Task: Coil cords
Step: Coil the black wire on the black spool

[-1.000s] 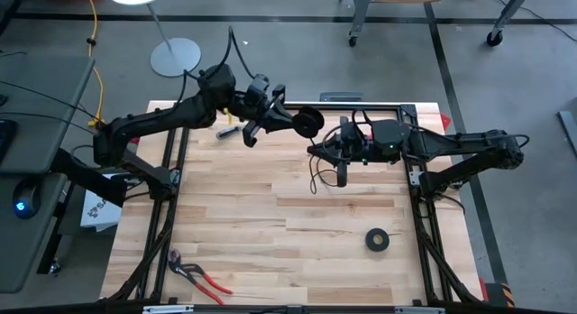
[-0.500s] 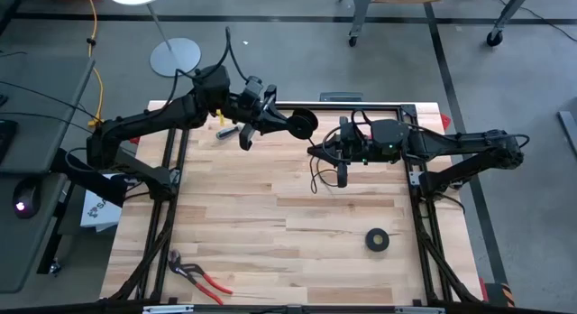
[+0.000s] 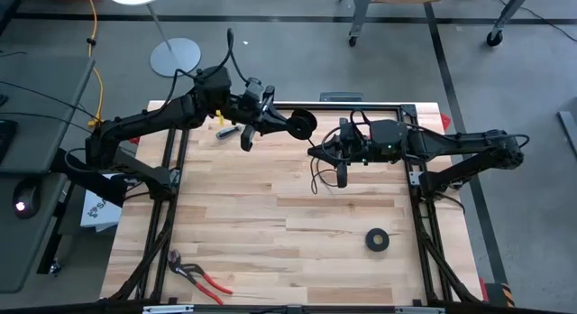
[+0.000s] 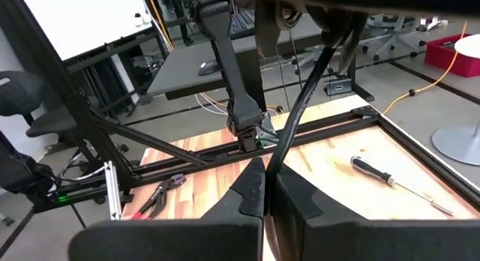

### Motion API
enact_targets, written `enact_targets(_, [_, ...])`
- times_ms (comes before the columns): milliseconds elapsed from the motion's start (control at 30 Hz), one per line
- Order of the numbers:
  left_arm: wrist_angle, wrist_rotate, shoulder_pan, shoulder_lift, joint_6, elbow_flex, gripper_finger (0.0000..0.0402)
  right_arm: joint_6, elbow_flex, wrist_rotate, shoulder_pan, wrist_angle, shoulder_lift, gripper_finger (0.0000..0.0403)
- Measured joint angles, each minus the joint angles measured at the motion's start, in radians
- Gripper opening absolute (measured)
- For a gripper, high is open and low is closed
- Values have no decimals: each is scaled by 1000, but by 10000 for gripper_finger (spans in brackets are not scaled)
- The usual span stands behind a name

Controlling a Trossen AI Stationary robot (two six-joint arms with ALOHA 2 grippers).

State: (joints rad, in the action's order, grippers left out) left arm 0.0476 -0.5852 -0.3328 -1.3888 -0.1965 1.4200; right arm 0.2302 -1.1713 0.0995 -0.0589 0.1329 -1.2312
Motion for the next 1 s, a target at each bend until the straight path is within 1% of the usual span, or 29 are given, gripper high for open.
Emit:
enact_targets(100, [22, -12, 0, 8, 35, 0, 0, -27, 0, -2, 0, 6, 0, 0])
enact_targets(300, [79, 27, 0, 52, 74, 0, 0, -39, -1, 4, 0, 0, 0, 0])
enact_targets(500, [154, 43, 7, 84, 77, -1, 0, -29, -1, 3, 0, 3, 0, 0])
enact_targets(600, [174, 72, 36, 96, 105, -1, 0, -29, -1, -5, -1, -2, 0, 0])
enact_targets(667, [190, 110, 47, 105, 122, -1, 0, -28, -1, -6, -1, -12, 0, 0])
enact_targets(800, [251, 162, 36, 123, 163, -1, 0, -28, -1, 2, -1, -28, 0, 0])
enact_targets(1000, [267, 153, -2, 126, 172, -1, 0, -28, 0, 6, -1, -32, -1, 0])
